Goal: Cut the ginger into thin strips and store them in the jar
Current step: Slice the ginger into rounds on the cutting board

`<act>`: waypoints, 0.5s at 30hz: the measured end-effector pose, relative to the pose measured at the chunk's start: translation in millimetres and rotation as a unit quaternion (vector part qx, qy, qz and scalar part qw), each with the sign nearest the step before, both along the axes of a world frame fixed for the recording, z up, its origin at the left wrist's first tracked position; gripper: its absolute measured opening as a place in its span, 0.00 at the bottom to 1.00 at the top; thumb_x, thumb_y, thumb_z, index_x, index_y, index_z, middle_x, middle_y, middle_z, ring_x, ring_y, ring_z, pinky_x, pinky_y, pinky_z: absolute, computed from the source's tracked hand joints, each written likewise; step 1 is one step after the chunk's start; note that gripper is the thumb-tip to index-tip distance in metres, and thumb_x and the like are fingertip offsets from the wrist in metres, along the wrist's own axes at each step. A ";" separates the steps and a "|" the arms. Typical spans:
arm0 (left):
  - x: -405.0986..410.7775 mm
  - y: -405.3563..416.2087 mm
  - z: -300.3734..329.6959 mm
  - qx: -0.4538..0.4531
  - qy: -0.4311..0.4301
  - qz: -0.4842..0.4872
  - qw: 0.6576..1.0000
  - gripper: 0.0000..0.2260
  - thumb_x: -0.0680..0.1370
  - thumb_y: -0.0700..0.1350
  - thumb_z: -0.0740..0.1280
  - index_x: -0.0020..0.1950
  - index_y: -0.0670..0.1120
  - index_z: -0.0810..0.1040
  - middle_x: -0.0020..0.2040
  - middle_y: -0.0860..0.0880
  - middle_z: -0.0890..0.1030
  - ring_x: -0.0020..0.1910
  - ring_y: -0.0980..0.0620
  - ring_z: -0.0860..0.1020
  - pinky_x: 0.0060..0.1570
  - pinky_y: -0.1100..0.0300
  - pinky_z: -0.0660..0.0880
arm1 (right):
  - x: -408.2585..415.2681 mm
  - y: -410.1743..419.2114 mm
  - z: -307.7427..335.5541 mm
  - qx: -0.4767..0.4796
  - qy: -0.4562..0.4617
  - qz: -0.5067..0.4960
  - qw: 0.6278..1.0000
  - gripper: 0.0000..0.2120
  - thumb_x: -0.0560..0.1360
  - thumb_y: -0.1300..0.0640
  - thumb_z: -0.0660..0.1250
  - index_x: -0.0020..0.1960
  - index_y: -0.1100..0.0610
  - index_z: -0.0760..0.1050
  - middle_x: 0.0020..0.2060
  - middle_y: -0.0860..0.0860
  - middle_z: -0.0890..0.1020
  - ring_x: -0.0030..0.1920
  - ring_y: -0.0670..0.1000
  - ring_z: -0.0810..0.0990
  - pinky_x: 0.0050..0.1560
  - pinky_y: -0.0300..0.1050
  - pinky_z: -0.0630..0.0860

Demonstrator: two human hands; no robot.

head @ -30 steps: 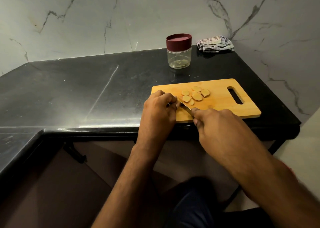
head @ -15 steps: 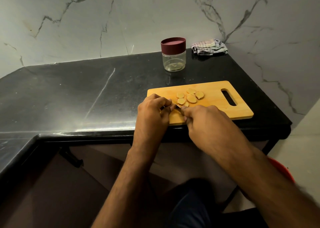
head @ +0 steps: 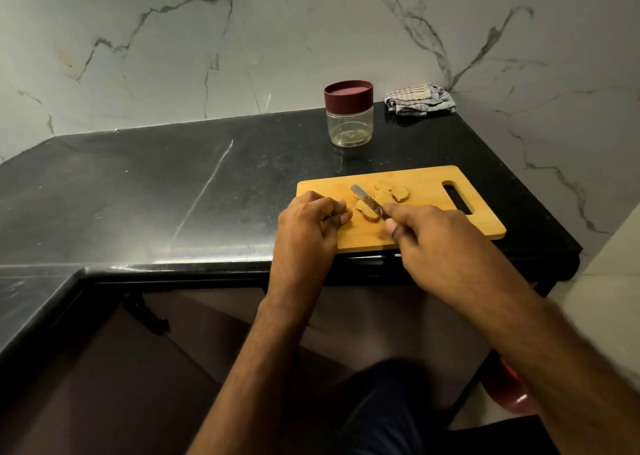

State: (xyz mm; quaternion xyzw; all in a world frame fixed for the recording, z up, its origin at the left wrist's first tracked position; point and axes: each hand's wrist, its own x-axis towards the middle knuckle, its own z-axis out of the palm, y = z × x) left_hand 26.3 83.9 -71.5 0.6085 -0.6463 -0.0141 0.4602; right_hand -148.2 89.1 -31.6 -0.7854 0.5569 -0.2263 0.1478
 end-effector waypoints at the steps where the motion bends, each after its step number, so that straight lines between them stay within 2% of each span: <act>1: -0.4 0.0 -0.1 0.001 -0.002 0.001 1.000 0.04 0.78 0.41 0.72 0.51 0.44 0.86 0.49 0.51 0.82 0.48 0.56 0.79 0.47 0.72 0.73 | 0.1 -4.1 1.5 0.001 -0.008 -0.002 1.000 0.17 0.81 0.47 0.57 0.70 0.42 0.68 0.52 0.46 0.80 0.44 0.44 0.74 0.35 0.37 0.69; 2: -0.5 -0.1 0.0 0.001 -0.004 0.003 1.000 0.04 0.78 0.41 0.73 0.51 0.44 0.86 0.49 0.51 0.82 0.48 0.56 0.79 0.47 0.73 0.72 | 0.5 -7.4 2.8 0.006 -0.012 -0.001 1.000 0.17 0.81 0.47 0.57 0.70 0.42 0.68 0.53 0.47 0.80 0.47 0.46 0.76 0.40 0.39 0.72; 4: -0.6 -0.4 -0.3 0.000 -0.004 0.006 1.000 0.04 0.78 0.41 0.73 0.51 0.44 0.86 0.48 0.51 0.82 0.48 0.57 0.79 0.46 0.75 0.71 | 1.2 -9.4 5.8 0.023 -0.021 0.002 1.000 0.18 0.81 0.47 0.57 0.70 0.42 0.68 0.48 0.47 0.80 0.48 0.47 0.78 0.45 0.43 0.76; 6: -0.5 -0.2 -0.4 0.001 -0.002 0.005 1.000 0.05 0.77 0.41 0.73 0.51 0.44 0.86 0.49 0.51 0.82 0.47 0.57 0.79 0.46 0.75 0.71 | 0.4 -9.8 6.4 0.013 -0.026 0.003 1.000 0.18 0.81 0.47 0.57 0.70 0.42 0.68 0.45 0.46 0.79 0.46 0.46 0.78 0.46 0.43 0.77; 8: -0.1 -0.2 -0.6 0.000 -0.001 0.005 1.000 0.05 0.77 0.41 0.73 0.52 0.44 0.86 0.49 0.51 0.82 0.47 0.57 0.79 0.46 0.75 0.71 | 0.1 -8.4 6.6 -0.003 -0.022 0.002 1.000 0.18 0.81 0.48 0.57 0.71 0.42 0.68 0.48 0.47 0.80 0.47 0.46 0.78 0.45 0.42 0.76; 10: 0.1 -0.5 -0.9 0.000 0.001 0.002 1.000 0.05 0.78 0.41 0.73 0.52 0.44 0.86 0.50 0.51 0.82 0.48 0.57 0.79 0.46 0.75 0.71 | 1.1 -4.6 4.6 -0.008 -0.015 0.005 1.000 0.19 0.81 0.48 0.57 0.71 0.41 0.67 0.52 0.46 0.80 0.47 0.45 0.77 0.43 0.40 0.74; 12: 0.2 -0.8 -1.1 -0.002 0.002 0.000 1.000 0.06 0.78 0.41 0.73 0.53 0.44 0.86 0.50 0.51 0.82 0.48 0.57 0.79 0.46 0.75 0.72 | 3.3 0.7 1.7 -0.008 -0.008 0.010 1.000 0.18 0.81 0.48 0.57 0.71 0.41 0.67 0.53 0.45 0.79 0.43 0.43 0.74 0.37 0.35 0.69; 15: -0.1 -0.6 -2.0 -0.011 0.007 -0.001 1.000 0.07 0.78 0.41 0.73 0.55 0.44 0.85 0.50 0.50 0.82 0.48 0.57 0.79 0.46 0.73 0.73 | 9.4 7.4 -1.0 -0.007 0.006 0.000 1.000 0.18 0.81 0.49 0.57 0.71 0.41 0.67 0.41 0.42 0.71 0.35 0.42 0.69 0.29 0.34 0.61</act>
